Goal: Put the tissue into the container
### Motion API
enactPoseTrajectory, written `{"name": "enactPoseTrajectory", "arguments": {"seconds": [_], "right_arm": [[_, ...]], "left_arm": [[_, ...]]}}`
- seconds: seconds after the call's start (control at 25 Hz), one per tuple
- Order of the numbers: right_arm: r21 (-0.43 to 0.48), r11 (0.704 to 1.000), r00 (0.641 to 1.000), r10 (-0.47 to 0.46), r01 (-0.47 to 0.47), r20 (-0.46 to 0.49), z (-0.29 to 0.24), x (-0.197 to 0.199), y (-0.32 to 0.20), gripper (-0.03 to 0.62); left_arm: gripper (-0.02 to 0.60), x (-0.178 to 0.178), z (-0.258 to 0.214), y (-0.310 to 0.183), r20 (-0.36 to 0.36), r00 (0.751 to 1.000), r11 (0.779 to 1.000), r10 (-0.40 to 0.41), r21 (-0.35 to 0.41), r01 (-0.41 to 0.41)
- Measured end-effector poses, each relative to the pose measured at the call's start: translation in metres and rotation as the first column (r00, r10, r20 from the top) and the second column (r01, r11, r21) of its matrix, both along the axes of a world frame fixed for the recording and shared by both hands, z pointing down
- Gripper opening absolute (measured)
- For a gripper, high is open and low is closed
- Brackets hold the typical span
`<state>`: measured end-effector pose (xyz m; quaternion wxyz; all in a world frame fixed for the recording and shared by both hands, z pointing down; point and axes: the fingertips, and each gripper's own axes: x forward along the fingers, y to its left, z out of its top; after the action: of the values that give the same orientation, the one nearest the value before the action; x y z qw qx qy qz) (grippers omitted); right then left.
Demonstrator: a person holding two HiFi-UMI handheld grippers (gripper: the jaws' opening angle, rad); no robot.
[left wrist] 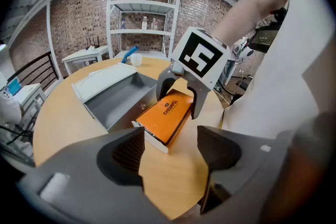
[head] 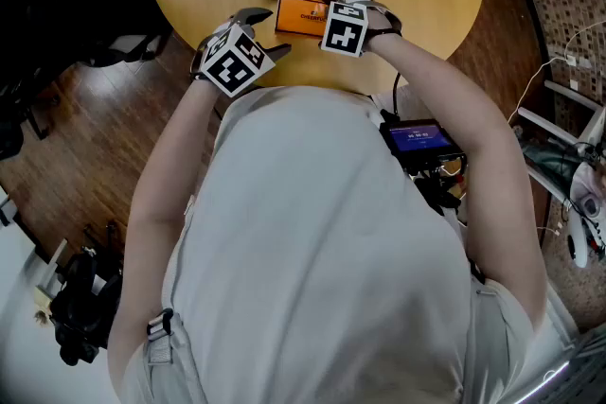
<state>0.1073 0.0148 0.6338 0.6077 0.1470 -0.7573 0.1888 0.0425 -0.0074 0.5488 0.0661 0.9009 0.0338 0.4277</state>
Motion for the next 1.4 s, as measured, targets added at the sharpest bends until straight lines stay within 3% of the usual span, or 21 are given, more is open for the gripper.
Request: {"name": "enactPoseTrajectory", "arguments": {"seconds": [0.24,0.48,0.64,0.8,1.04,1.28,1.4], "right_arm": [[-0.007,1.000,0.999,0.015,-0.014,0.032,-0.014,0.002,0.000,0.385],[0.099,0.992,0.996,-0.079,0.073,0.048,-0.077,0.008,-0.029,0.376],[0.151,0.984,0.996,-0.091,0.090,0.003,-0.098,0.027,-0.072,0.376],[0.167,0.977,0.990,-0.122,0.133,-0.074,-0.083,0.043,-0.113,0.376],[0.120,0.970,0.971,-0.192,0.210,-0.144,-0.050,0.048,-0.148,0.377],[0.054,0.970,0.965,-0.227,0.235,-0.128,-0.016,0.045,-0.157,0.382],[0.028,0.982,0.979,-0.181,0.185,-0.091,-0.010,0.041,-0.152,0.398]], "left_arm": [[0.310,-0.020,-0.009,0.001,-0.053,0.998,0.999,-0.044,-0.004,0.044],[0.299,-0.023,-0.010,-0.005,-0.096,0.993,0.998,-0.066,-0.014,0.065],[0.298,-0.019,-0.013,0.003,-0.124,0.989,0.996,-0.081,-0.057,0.074],[0.298,-0.020,-0.024,0.011,-0.166,0.979,0.990,-0.118,-0.092,0.104],[0.281,-0.030,-0.042,0.015,-0.235,0.952,0.973,-0.196,-0.168,0.159],[0.273,-0.037,-0.053,0.009,-0.291,0.920,0.958,-0.261,-0.194,0.210],[0.273,-0.041,-0.050,0.007,-0.286,0.919,0.955,-0.271,-0.197,0.220]]}}
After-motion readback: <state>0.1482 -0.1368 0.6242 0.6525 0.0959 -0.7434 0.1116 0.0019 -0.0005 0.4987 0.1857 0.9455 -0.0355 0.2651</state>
